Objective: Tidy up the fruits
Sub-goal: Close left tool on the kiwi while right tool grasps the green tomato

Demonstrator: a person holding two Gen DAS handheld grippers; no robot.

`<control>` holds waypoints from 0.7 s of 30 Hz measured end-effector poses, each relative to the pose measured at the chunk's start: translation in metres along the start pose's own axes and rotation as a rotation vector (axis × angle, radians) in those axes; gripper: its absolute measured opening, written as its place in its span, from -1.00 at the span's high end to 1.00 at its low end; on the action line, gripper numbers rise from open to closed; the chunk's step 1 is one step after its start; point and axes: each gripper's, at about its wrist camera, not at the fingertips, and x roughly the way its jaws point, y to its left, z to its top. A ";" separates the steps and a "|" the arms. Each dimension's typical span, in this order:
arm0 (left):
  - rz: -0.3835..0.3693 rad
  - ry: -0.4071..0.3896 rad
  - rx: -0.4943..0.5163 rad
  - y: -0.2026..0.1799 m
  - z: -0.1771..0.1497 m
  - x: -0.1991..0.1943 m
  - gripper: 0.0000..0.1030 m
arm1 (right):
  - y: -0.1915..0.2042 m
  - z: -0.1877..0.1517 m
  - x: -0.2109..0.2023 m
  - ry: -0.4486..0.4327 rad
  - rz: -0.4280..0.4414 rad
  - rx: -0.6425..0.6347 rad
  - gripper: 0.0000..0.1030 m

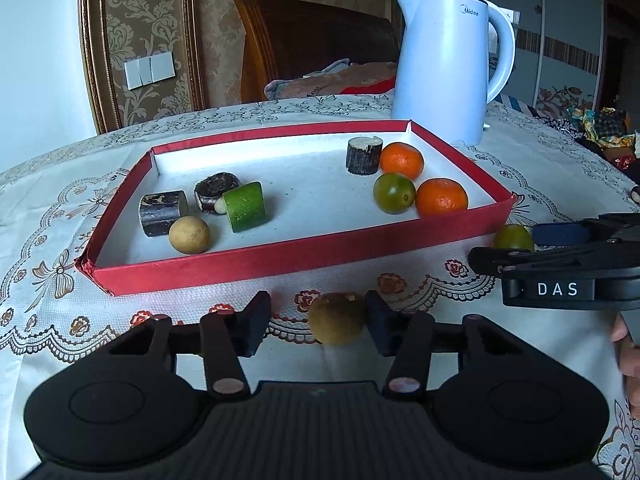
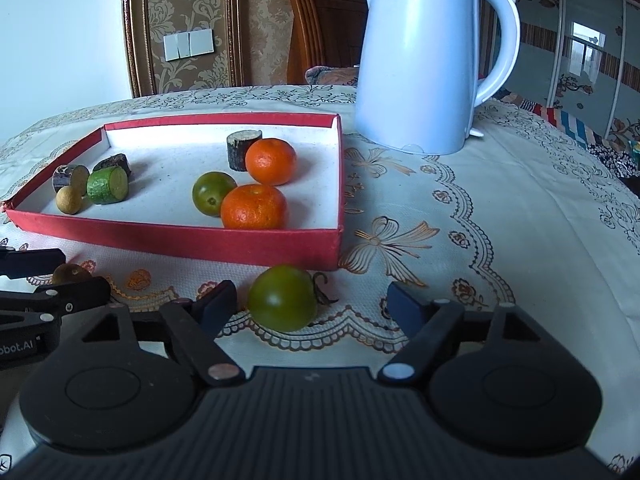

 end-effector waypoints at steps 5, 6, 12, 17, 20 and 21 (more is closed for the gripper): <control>-0.020 -0.003 0.024 -0.002 -0.001 -0.002 0.33 | 0.004 0.000 -0.001 -0.012 0.015 -0.020 -0.12; -0.022 -0.003 0.028 -0.002 -0.001 -0.002 0.36 | 0.005 0.000 -0.001 -0.015 0.018 -0.028 -0.07; -0.041 -0.006 0.027 -0.001 -0.002 -0.003 0.45 | 0.011 0.000 -0.003 -0.028 0.018 -0.060 0.31; -0.037 -0.014 0.027 -0.001 -0.003 -0.005 0.45 | 0.009 -0.001 -0.005 -0.035 0.012 -0.053 0.32; -0.032 -0.028 0.029 -0.001 -0.003 -0.008 0.45 | 0.007 -0.001 -0.006 -0.041 0.007 -0.042 0.32; -0.031 -0.033 0.031 -0.001 -0.003 -0.008 0.45 | 0.006 -0.001 -0.007 -0.047 0.003 -0.038 0.32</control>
